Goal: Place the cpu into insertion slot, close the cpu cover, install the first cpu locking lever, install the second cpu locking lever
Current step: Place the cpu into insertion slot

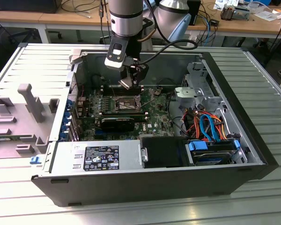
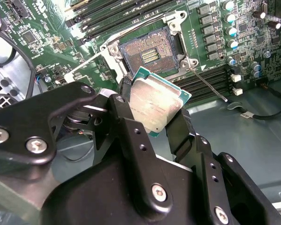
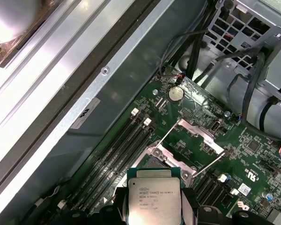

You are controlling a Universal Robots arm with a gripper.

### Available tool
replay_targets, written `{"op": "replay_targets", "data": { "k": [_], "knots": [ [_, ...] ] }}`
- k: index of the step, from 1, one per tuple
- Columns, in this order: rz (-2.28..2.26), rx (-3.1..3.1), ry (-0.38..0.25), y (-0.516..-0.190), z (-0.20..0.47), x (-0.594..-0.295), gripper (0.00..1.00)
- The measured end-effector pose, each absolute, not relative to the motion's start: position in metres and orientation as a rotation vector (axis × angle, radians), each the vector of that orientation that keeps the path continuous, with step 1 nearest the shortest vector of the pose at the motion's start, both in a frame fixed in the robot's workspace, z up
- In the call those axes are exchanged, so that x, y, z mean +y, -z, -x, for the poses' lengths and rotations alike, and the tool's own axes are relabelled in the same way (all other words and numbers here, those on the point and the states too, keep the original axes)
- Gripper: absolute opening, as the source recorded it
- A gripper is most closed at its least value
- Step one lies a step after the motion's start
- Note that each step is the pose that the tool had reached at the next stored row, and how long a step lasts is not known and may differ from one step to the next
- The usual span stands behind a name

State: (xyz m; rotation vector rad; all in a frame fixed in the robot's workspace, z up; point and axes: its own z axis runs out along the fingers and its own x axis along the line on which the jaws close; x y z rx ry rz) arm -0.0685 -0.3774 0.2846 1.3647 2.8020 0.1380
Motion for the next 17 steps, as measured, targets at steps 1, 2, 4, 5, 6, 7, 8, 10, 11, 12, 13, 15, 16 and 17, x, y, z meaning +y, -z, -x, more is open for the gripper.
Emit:
{"op": "replay_targets", "data": {
  "k": [1, 2, 4, 5, 6, 7, 8, 10, 11, 12, 13, 15, 16, 17],
  "knots": [
    [-1.368, 2.800, -0.138, -0.2846, 0.0685, -0.3774, 0.55],
    [-1.369, 2.800, -0.138, -0.2846, 0.0685, -0.3774, 0.55],
    [-1.372, 2.798, -0.138, -0.2846, 0.0685, -0.3774, 0.55],
    [-1.373, 2.797, -0.138, -0.2846, 0.0685, -0.3774, 0.55],
    [-1.374, 2.797, -0.138, -0.2846, 0.0685, -0.3774, 0.55],
    [-1.376, 2.796, -0.138, -0.2846, 0.0685, -0.3774, 0.55],
    [-1.377, 2.796, -0.138, -0.2846, 0.0685, -0.3774, 0.55],
    [-1.380, 2.794, -0.138, -0.2846, 0.0685, -0.3774, 0.55],
    [-1.381, 2.793, -0.138, -0.2846, 0.0685, -0.3774, 0.55],
    [-1.382, 2.793, -0.138, -0.2846, 0.0685, -0.3774, 0.55],
    [-1.383, 2.792, -0.138, -0.2846, 0.0685, -0.3774, 0.55],
    [-1.386, 2.791, -0.138, -0.2846, 0.0685, -0.3774, 0.55],
    [-1.387, 2.790, -0.138, -0.2846, 0.0685, -0.3774, 0.55],
    [-1.388, 2.789, -0.138, -0.2846, 0.0685, -0.3774, 0.55]
  ]
}}
